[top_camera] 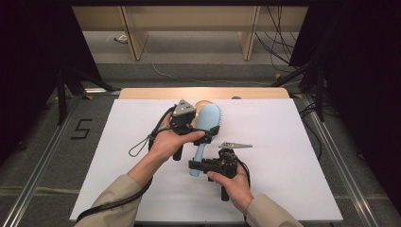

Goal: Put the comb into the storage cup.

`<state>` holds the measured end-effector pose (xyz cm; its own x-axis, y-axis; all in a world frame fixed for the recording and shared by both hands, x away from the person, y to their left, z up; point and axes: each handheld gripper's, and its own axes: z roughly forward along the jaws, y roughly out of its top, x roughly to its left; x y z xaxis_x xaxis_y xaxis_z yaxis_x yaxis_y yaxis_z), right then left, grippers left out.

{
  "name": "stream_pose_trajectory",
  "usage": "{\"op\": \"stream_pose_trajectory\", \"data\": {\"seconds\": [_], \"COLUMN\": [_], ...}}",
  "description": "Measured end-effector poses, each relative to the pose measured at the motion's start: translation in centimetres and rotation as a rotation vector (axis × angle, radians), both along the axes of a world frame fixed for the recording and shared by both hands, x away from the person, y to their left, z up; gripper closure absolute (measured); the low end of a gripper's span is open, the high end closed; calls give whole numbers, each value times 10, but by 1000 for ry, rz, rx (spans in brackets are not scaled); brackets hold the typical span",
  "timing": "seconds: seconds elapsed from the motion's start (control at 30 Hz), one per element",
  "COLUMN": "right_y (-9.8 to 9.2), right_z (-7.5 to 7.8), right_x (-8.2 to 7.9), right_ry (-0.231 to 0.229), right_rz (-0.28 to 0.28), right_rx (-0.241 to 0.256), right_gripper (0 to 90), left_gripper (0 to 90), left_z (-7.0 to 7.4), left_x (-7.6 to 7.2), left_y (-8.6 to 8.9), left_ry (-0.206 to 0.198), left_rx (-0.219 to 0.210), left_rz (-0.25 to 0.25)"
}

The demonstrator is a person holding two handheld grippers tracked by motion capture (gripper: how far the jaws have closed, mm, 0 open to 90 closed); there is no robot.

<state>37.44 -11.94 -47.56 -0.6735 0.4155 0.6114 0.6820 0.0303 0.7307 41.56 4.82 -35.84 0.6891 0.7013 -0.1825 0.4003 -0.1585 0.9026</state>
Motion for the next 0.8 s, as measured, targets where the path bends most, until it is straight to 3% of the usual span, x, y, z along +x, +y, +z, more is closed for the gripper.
{"op": "stream_pose_trajectory", "data": {"seconds": [0.23, 0.8], "right_y": [0, 0], "right_z": [0, -1], "right_x": [0, 0], "right_ry": [0, 3], "right_rz": [2, 3], "right_rx": [1, -3], "right_gripper": [659, 659], "left_gripper": [0, 0], "left_z": [5, 8], "left_x": [10, 20], "left_y": [-5, -14], "left_ry": [24, 34], "left_rx": [-2, 13], "left_rz": [11, 21]}}
